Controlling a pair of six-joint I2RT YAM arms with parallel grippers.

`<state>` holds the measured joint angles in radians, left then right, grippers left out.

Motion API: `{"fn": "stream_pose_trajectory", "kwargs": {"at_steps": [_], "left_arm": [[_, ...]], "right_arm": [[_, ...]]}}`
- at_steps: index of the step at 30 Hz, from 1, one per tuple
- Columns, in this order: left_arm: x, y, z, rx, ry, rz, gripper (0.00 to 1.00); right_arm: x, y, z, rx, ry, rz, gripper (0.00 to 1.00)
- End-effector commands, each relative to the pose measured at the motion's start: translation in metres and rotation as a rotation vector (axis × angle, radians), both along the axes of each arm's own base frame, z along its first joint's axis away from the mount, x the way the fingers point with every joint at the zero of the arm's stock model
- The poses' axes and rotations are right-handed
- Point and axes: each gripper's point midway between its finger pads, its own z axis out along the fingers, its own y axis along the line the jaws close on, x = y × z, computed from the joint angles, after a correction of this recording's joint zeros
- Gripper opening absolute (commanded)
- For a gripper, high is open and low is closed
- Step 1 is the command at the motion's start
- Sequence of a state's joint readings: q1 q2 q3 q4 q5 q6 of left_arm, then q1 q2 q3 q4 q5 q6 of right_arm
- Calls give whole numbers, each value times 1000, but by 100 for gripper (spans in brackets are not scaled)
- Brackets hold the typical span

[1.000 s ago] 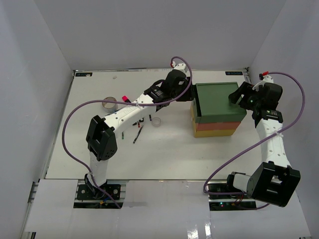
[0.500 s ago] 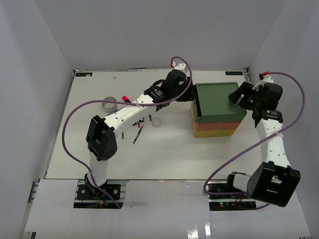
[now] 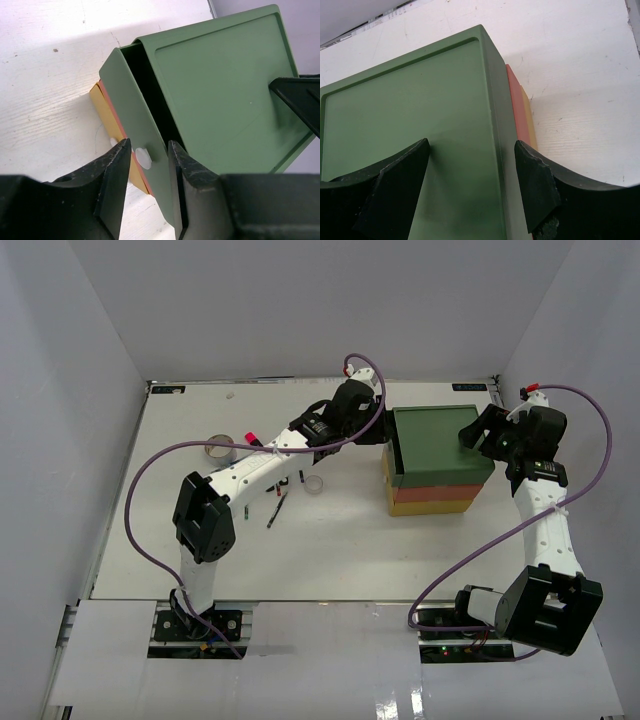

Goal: Sort the stationery into containers
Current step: Open the drawer in the storage box.

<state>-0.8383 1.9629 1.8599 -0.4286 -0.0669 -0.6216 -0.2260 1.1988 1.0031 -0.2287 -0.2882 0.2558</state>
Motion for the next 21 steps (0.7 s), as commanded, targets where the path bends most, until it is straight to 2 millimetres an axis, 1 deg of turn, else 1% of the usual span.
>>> {"fn": "stream_pose_trajectory", "kwargs": {"at_steps": [1,3,4,9,13,14,16,21], "left_arm": [[-1,-3,25,-35,-37,-10,44],[-1,-2,22,-26,-34,-9,43],[-1,-1,20,-20,-33,-7,40],[0,1,18,-5,-35,-3,32],[1,5,22,12,-51,8,26],[1,7,21,23,-49,11,26],[2,10,20,43,-54,16,20],[4,16,26,69,-66,37,16]], "right_arm": [[-8,1,-13,-9,41,3,74],[-8,1,-13,-9,42,3,74],[-8,2,-13,-10,41,5,74],[-8,1,-14,-10,43,2,74],[-8,1,-15,-11,44,3,74],[-8,1,-14,-11,42,3,74],[-8,0,-14,-12,42,1,74],[-9,1,-13,-15,41,1,74]]}}
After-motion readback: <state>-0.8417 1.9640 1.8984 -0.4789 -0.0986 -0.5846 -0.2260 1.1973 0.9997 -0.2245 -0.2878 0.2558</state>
